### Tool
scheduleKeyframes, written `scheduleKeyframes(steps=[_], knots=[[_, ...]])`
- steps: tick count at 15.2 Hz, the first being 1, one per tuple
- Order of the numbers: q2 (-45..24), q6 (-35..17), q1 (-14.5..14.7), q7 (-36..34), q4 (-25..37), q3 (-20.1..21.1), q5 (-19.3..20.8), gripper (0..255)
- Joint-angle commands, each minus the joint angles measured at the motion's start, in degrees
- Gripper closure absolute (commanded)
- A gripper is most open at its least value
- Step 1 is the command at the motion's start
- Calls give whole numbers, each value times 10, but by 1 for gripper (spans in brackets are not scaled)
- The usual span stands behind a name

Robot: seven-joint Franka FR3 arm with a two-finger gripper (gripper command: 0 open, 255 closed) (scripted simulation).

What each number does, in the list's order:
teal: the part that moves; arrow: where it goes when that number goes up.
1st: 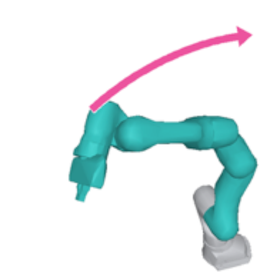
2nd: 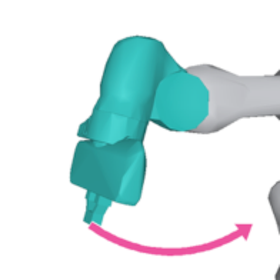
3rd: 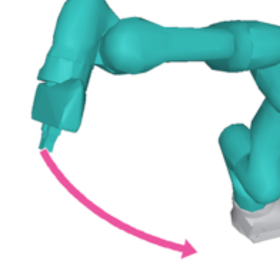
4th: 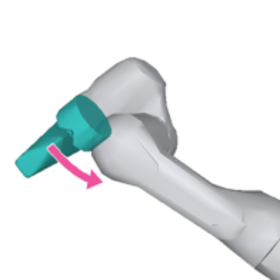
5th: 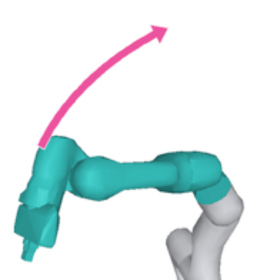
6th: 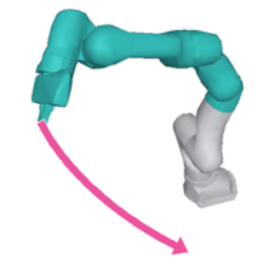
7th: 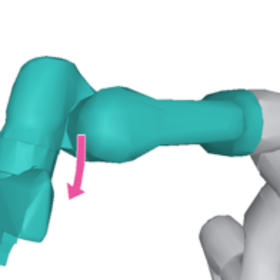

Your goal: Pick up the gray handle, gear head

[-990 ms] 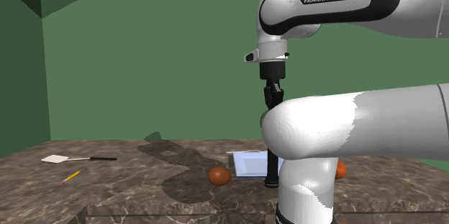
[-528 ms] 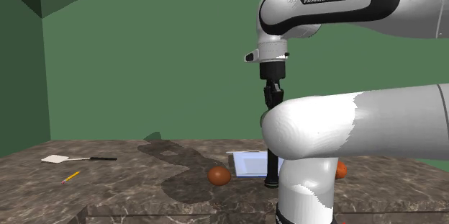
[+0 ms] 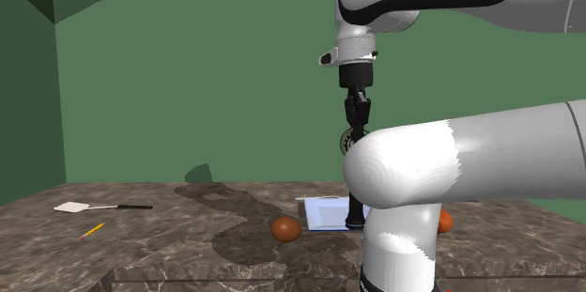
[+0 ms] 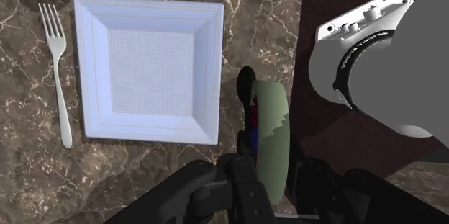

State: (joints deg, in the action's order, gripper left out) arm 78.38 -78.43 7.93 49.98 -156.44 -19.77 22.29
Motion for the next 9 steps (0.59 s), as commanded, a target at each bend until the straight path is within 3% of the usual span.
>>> scheduleKeyframes(steps=[1, 9], knots=[[-8, 9, 3, 0, 17, 6, -6, 255], [-35, 37, 12, 3, 72, 21, -21, 255]])
